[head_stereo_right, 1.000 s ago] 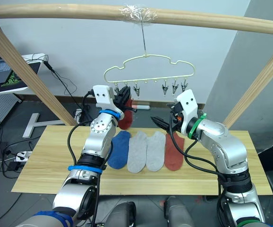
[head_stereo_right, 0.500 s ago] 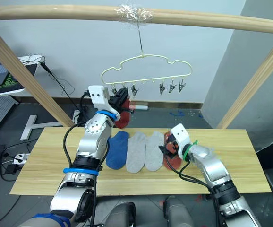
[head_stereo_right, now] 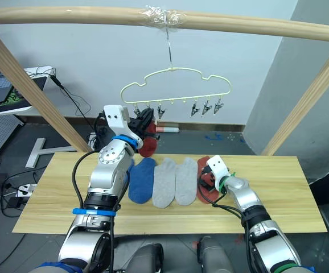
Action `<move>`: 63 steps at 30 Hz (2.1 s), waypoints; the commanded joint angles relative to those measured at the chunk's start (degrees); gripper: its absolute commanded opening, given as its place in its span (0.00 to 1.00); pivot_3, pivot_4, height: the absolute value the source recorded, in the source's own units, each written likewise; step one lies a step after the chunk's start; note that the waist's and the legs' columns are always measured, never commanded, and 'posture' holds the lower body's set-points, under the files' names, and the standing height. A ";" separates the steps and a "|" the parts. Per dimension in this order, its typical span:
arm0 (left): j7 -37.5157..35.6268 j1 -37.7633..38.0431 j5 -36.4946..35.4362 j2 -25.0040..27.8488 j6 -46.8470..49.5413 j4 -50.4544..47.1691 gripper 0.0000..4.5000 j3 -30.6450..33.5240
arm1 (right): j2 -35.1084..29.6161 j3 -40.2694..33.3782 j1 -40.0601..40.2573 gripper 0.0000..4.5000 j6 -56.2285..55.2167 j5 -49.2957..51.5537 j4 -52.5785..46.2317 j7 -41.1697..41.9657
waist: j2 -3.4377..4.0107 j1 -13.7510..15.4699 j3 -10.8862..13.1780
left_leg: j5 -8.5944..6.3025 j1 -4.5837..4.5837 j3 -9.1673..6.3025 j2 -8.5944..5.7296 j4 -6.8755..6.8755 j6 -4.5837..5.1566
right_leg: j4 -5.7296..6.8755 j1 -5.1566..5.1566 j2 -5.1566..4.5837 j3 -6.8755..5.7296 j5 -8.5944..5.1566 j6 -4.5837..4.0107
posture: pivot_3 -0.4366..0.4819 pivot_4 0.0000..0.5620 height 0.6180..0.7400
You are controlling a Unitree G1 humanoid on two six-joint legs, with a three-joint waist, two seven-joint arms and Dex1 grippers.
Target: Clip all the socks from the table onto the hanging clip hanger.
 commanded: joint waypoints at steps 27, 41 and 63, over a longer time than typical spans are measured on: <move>4.28 0.93 -34.54 -4.30 34.50 -11.94 0.00 17.29 | -3.85 1.60 12.44 0.01 12.74 -1.06 -51.21 4.40 | 0.10 -0.44 0.09 | 0.00 0.46 -0.17 0.10 -0.10 -0.01 | 0.02 0.37 0.13 -0.07 -0.02 0.01 | 0.43 0.42 1.00; 5.46 3.56 -39.33 -3.78 38.21 -16.86 0.00 15.77 | 2.34 2.13 6.95 0.01 9.67 -4.24 -49.87 -1.66 | 0.08 -0.10 0.09 | -0.01 0.32 -0.13 -0.02 -0.16 -0.02 | -0.20 0.30 -0.03 0.00 -0.03 0.01 | 0.46 0.39 1.00; 4.27 4.89 -43.99 -3.12 39.45 -19.94 0.49 15.21 | 5.23 2.37 6.43 0.00 10.29 -3.64 -49.53 -1.55 | 0.08 0.07 0.08 | -0.01 0.12 -0.14 0.00 -0.18 -0.02 | -0.19 0.14 0.00 -0.04 -0.03 -0.01 | 0.46 0.36 1.00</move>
